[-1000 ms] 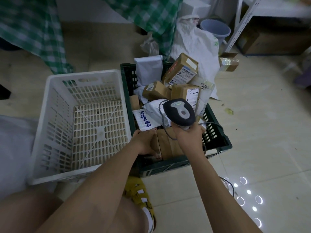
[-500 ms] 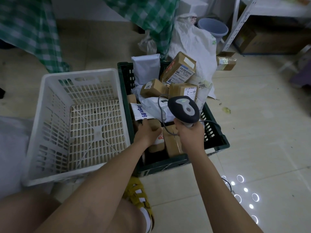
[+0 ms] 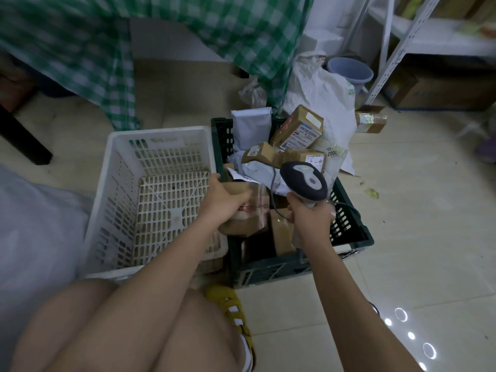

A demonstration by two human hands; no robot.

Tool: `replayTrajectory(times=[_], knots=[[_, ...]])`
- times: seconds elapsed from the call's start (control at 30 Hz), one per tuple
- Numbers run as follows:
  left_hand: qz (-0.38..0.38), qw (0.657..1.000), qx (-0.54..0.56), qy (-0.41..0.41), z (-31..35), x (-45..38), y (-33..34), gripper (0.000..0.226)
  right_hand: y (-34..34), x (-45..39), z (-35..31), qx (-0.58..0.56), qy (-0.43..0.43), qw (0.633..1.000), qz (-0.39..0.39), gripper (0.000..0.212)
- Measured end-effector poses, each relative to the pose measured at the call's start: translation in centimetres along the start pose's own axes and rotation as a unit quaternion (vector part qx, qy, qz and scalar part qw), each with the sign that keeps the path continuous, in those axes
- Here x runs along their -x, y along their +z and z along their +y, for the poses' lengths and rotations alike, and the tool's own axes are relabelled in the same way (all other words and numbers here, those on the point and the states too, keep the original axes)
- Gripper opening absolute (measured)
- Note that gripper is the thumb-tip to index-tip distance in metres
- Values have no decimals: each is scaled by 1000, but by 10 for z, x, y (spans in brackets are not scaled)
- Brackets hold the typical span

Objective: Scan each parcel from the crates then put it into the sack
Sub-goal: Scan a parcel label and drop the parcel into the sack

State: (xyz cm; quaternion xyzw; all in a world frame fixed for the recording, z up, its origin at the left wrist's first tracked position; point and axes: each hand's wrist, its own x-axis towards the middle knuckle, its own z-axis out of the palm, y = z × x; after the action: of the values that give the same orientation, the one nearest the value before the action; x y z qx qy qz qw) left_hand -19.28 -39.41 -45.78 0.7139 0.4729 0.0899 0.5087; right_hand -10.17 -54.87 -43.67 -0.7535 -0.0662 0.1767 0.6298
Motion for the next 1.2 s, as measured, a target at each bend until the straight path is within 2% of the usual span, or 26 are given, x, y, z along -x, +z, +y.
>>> replayTrajectory(times=[0.07, 0.17, 0.2, 0.27, 0.37, 0.43, 0.5, 0.6, 0.73, 0.97, 1.1, 1.2], knots=[[15, 999, 28, 17, 0, 13, -27, 90, 5, 8, -8, -13, 4, 1000, -11, 12], [39, 996, 65, 38, -6, 34, -68, 89, 17, 21, -22, -20, 26, 999, -29, 32], [46, 995, 77, 42, -11, 40, -82, 89, 22, 25, -26, -32, 34, 998, -39, 33], [59, 991, 110, 40, -19, 50, -109, 87, 31, 37, -35, -50, 42, 996, -61, 15], [76, 984, 154, 45, -30, 66, -143, 85, 47, 54, -45, -71, 43, 993, -78, 13], [89, 984, 113, 105, -34, 78, -156, 81, 60, 62, -51, -102, 53, 989, -92, 13], [86, 975, 17, 204, -33, 93, -163, 81, 75, 68, -58, -126, 72, 983, -110, 29], [29, 936, -139, 323, -34, 106, -169, 84, 99, 75, -67, -138, 73, 980, -127, 41], [16, 858, -284, 428, -48, 99, -173, 77, 116, 72, -55, -40, 44, 995, -81, 48], [-85, 786, -410, 455, -61, 54, -145, 77, 95, 46, -30, 29, 21, 999, -23, 59], [-151, 704, -523, 456, -62, 29, -107, 75, 77, 25, -18, 73, 20, 997, -18, 59], [-146, 647, -556, 500, -65, 19, -88, 79, 77, 12, -1, 126, 27, 991, -36, 51]])
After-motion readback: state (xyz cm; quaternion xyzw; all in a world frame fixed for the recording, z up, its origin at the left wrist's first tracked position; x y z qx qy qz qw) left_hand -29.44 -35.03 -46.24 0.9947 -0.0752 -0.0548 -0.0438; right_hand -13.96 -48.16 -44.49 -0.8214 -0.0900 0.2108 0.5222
